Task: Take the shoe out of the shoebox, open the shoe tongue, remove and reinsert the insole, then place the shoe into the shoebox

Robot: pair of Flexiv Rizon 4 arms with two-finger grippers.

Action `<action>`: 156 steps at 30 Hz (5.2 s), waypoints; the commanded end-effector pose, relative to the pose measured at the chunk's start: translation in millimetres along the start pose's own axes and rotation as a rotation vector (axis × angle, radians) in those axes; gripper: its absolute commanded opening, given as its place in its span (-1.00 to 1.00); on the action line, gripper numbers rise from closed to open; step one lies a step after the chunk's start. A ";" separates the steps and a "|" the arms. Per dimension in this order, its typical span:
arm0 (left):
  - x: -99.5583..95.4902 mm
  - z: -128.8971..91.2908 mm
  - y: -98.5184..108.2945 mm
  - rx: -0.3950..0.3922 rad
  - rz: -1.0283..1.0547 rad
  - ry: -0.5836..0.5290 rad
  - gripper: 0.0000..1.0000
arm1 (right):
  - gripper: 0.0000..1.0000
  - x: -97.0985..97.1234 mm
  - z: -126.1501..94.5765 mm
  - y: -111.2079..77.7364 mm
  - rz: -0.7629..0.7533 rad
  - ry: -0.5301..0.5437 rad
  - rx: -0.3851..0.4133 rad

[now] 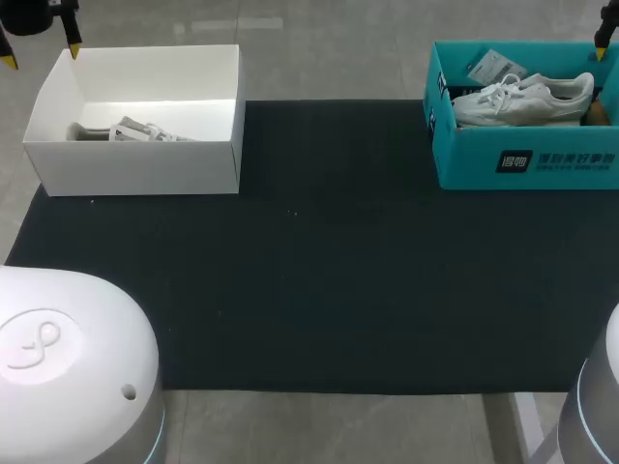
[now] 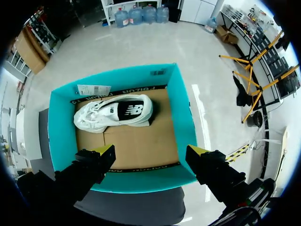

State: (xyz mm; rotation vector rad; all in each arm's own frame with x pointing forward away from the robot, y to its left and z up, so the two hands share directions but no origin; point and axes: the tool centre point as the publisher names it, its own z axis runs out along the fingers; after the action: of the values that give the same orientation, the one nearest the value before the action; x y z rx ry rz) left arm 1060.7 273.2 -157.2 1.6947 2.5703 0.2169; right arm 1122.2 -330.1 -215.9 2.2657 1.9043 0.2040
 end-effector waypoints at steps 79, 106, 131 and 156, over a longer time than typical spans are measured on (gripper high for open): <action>0.3 -0.5 0.4 0.000 0.001 0.003 1.00 | 1.00 9.1 178.7 60.0 -0.117 -0.039 0.113; 0.3 -0.5 0.4 0.000 0.001 0.003 1.00 | 0.35 1.3 205.8 73.7 -0.155 -0.066 0.182; 0.3 -0.5 0.4 0.000 0.001 0.003 1.00 | 1.00 -0.6 189.7 81.5 -0.189 -0.053 0.395; 0.3 -0.5 0.4 0.000 0.001 0.003 1.00 | -0.07 -2.4 196.7 62.0 -0.190 -0.070 0.579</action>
State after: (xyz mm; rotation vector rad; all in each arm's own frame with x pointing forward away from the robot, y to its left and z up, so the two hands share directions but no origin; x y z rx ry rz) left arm 1060.9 273.4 -157.4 1.6944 2.5699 0.2164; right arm 1210.7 -349.0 -387.7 2.0734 2.1249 0.1215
